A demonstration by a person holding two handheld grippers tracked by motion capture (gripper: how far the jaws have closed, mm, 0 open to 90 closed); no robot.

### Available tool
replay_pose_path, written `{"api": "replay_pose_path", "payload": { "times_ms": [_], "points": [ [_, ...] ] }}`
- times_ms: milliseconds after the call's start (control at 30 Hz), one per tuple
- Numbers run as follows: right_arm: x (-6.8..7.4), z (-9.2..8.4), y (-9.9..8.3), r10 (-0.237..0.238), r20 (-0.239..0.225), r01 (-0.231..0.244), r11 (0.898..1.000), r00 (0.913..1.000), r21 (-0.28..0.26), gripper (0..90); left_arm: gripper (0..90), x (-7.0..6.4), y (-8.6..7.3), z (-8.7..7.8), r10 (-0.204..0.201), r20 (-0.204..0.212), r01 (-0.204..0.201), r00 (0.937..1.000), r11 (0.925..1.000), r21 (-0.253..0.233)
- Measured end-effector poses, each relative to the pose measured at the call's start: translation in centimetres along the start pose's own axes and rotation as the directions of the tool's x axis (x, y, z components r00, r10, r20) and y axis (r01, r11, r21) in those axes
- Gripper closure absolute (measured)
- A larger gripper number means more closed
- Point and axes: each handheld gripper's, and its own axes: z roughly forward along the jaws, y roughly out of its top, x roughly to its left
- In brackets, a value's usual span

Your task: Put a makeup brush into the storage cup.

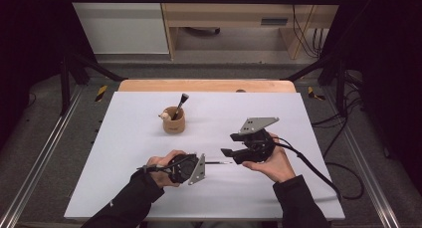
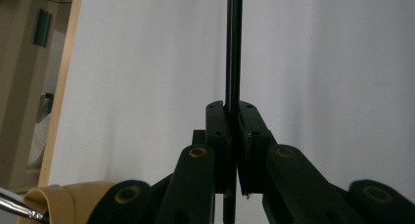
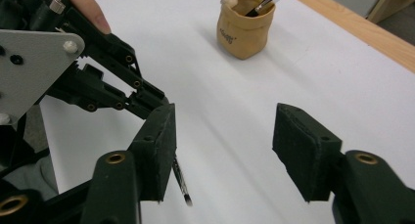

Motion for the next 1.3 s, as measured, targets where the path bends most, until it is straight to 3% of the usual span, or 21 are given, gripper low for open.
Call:
{"api": "replay_pose_path", "payload": {
  "times_ms": [167,333,367,400,533,800,933,967,1067,1100,1167,1200,1267,1300],
  "points": [
    [-0.3,-0.6,0.0,0.019,0.038,-0.018,0.999,0.9991,-0.033,29.9,84.6,0.1,-0.6,-0.2,-0.07,-0.001,0.07,0.9976,0.9976,-0.002],
    [-0.6,-1.2,-0.1,0.043,0.071,-0.038,0.997,0.9965,-0.07,23.5,84.6,0.2,-1.2,-0.3,-0.14,-0.005,0.14,0.9901,0.9901,-0.007],
    [-0.7,-1.4,-0.2,0.049,0.074,-0.043,0.996,0.9961,-0.08,22.9,84.6,0.1,-1.4,-0.2,-0.172,-0.006,0.171,0.9852,0.9849,-0.026],
    [-0.7,-1.5,-0.2,0.054,0.078,-0.047,0.995,0.9955,-0.087,22.4,84.6,0.2,-1.5,-0.4,-0.169,-0.008,0.169,0.9856,0.9855,-0.014],
    [-0.9,-1.8,-0.6,0.065,0.091,-0.056,0.994,0.9938,-0.096,21.6,84.6,0.1,-1.8,-0.4,-0.211,-0.014,0.211,0.9774,0.9774,-0.016],
    [-1.0,-2.0,-1.2,0.082,0.084,-0.074,0.992,0.9931,-0.101,20.3,84.6,-0.1,-2.3,-0.3,-0.303,-0.02,0.303,0.9527,0.9524,-0.038],
    [-1.0,-2.0,-1.6,0.093,0.09,-0.083,0.99,0.9916,-0.113,18.7,84.6,-0.1,-2.7,-0.3,-0.358,-0.016,0.356,0.9337,0.9328,-0.054],
    [-1.0,-2.0,-1.6,0.097,0.09,-0.086,0.989,0.9912,-0.118,18.4,84.6,-0.2,-2.8,-0.3,-0.383,-0.014,0.381,0.9238,0.9221,-0.068],
    [-1.0,-2.0,-1.9,0.111,0.086,-0.1,0.987,0.99,-0.127,18.2,84.6,-0.2,-3.1,-0.5,-0.413,-0.017,0.411,0.9107,0.9087,-0.075],
    [-1.0,-2.0,-2.0,0.116,0.087,-0.104,0.986,0.9894,-0.13,18.2,84.6,-0.3,-3.2,-0.5,-0.438,-0.02,0.434,0.899,0.8963,-0.09],
    [-0.9,-1.9,-2.2,0.124,0.082,-0.112,0.985,0.9889,-0.133,18.2,84.6,-0.3,-3.3,-0.6,-0.456,-0.019,0.452,0.8899,0.8869,-0.094],
    [-0.9,-1.9,-2.3,0.127,0.084,-0.115,0.984,0.9884,-0.136,18.1,84.6,-0.3,-3.4,-0.7,-0.476,-0.02,0.472,0.879,0.875,-0.108],
    [-0.8,-1.8,-2.5,0.136,0.078,-0.124,0.982,0.9875,-0.142,18.2,84.6,-0.3,-3.6,-0.9,-0.492,-0.021,0.488,0.8701,0.8663,-0.109],
    [-0.8,-1.8,-2.6,0.139,0.077,-0.127,0.981,0.9873,-0.146,18.3,84.6,-0.3,-3.7,-0.9,-0.509,-0.019,0.503,0.8606,0.8558,-0.119]
  ]
}}
